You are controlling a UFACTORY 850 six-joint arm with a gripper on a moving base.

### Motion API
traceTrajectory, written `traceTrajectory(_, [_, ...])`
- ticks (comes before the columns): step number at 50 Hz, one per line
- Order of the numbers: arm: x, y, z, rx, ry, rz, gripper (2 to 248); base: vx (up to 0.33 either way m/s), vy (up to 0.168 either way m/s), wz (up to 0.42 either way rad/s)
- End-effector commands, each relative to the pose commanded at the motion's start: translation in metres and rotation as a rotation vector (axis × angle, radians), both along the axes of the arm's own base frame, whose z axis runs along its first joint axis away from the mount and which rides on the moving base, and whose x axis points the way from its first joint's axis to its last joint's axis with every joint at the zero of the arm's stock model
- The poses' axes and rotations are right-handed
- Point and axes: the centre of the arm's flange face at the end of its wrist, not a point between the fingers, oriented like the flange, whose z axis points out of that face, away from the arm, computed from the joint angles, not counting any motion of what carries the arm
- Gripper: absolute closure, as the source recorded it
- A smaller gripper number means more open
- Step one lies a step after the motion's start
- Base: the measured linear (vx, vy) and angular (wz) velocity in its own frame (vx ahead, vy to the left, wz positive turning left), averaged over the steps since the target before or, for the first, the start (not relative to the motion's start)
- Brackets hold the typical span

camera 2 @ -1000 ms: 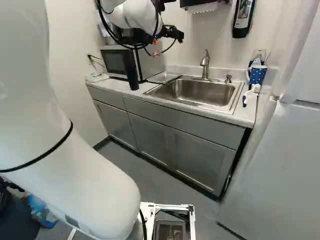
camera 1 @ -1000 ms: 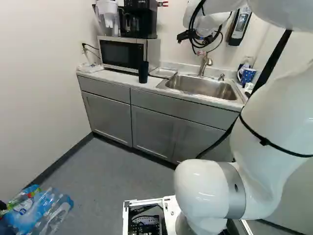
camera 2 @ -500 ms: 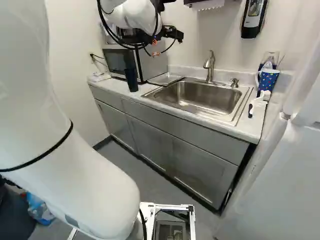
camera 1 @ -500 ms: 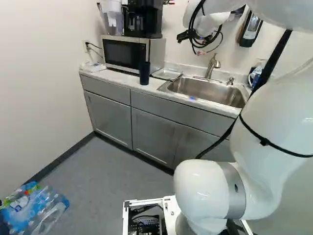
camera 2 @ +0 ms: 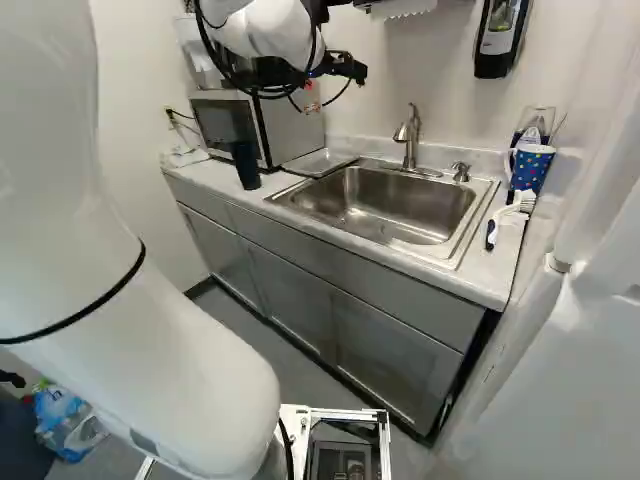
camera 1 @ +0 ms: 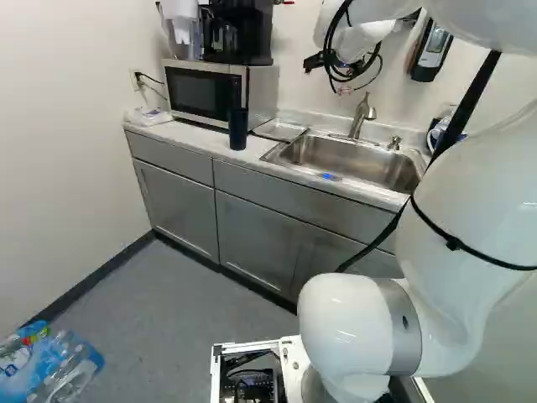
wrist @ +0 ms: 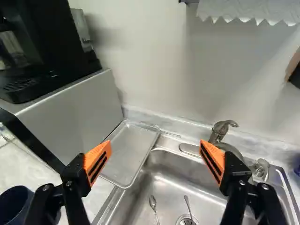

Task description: Rinse the cup and place it in the tray

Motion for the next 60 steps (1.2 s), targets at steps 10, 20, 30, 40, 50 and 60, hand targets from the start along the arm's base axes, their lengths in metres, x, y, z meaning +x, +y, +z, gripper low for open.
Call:
traceTrajectory(10, [0.003, -0.003, 0.0, 0.0, 0.0, -0.005, 3, 0.025, -0.027, 0.0])
traceTrajectory(20, [0.003, -0.003, 0.0, 0.0, 0.0, -0.005, 3, 0.0, 0.0, 0.0])
traceTrajectory(30, [0.004, -0.006, 0.0, 0.0, 0.0, -0.009, 3, 0.0, 0.0, 0.0])
traceTrajectory(40, [0.009, -0.015, 0.0, 0.002, 0.007, -0.025, 3, 0.0, 0.0, 0.0])
traceTrajectory(50, [0.016, -0.028, -0.002, 0.007, 0.029, -0.045, 3, 0.0, 0.0, 0.0])
traceTrajectory(60, [0.025, -0.042, -0.006, 0.016, 0.066, -0.066, 3, 0.0, 0.0, 0.0])
